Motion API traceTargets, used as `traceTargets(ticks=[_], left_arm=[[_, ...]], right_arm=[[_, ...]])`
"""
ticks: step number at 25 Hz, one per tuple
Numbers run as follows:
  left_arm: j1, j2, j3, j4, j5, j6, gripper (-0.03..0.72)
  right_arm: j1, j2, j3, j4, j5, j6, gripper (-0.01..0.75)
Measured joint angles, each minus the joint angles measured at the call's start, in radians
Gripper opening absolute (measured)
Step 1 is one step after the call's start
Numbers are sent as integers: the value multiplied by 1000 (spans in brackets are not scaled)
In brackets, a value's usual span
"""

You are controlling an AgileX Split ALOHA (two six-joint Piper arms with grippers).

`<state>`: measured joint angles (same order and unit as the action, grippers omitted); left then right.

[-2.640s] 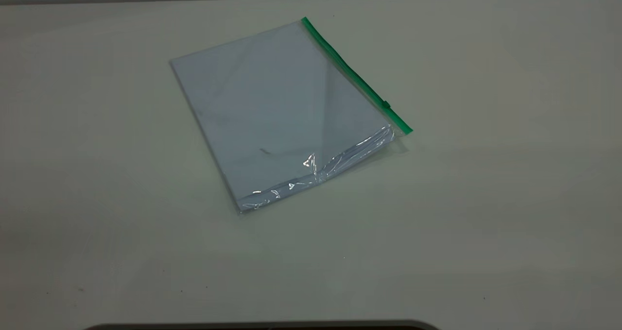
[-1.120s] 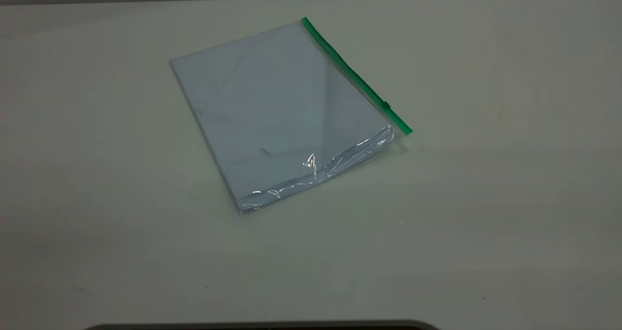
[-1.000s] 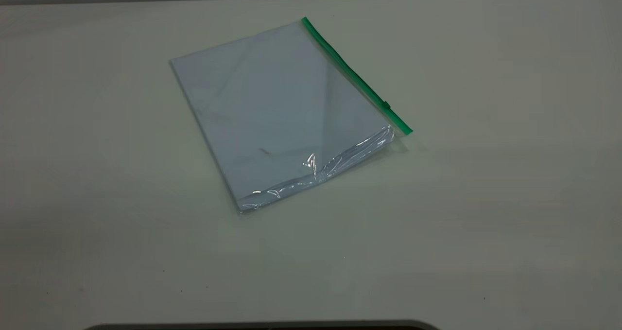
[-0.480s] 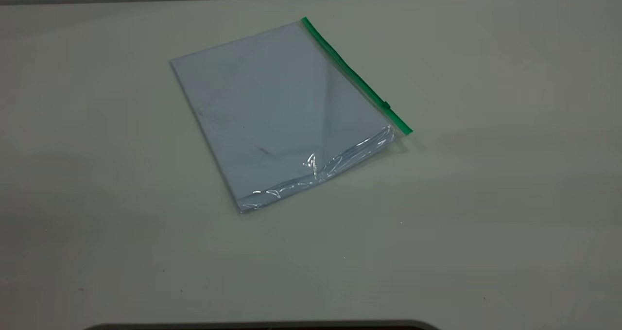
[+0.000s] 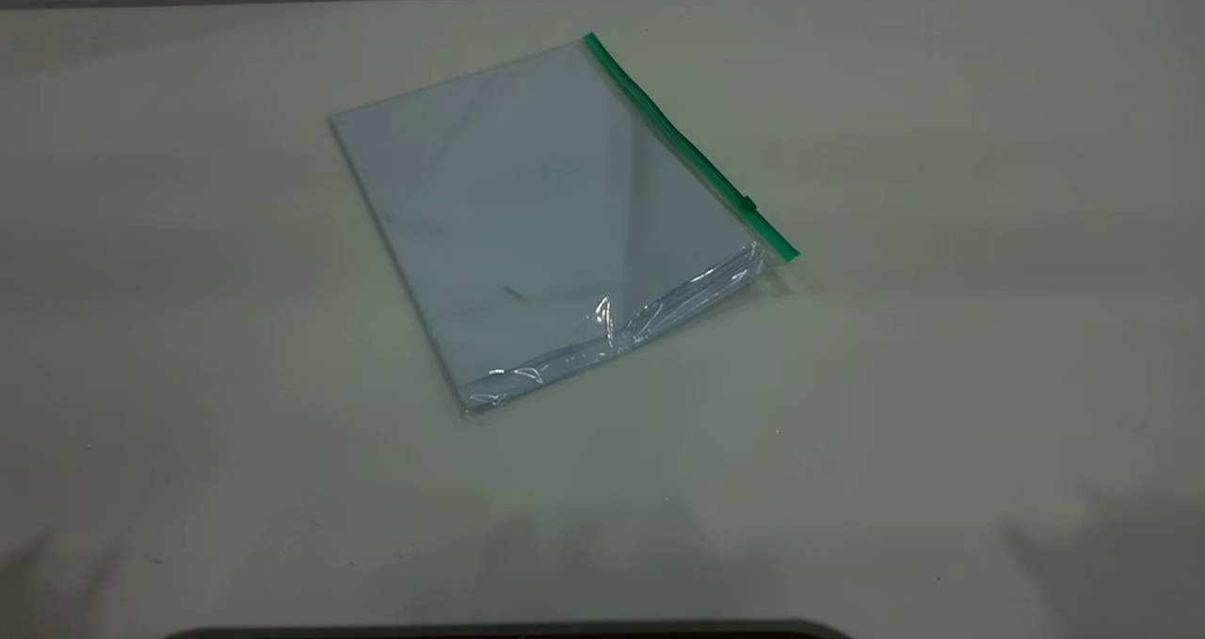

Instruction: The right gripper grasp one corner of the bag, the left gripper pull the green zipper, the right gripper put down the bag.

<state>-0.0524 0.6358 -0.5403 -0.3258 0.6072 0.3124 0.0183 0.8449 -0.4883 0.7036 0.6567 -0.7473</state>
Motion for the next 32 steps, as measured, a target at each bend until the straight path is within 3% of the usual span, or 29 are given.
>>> traceTargets(ticks=[8, 13, 19, 32], left_arm=[[0, 301, -157, -204, -63, 239, 511], [0, 444, -232, -271, -73, 309, 511], [0, 558, -274, -299, -76, 348, 511], [0, 603, -287, -306, -76, 363, 511]], right_arm=[[0, 441, -15, 608, -75, -528, 574], [2, 719, -42, 864, -71, -734, 574], [59, 1039, -194, 960, -47, -811, 574], [63, 1520, -574, 958, 18, -820, 574]])
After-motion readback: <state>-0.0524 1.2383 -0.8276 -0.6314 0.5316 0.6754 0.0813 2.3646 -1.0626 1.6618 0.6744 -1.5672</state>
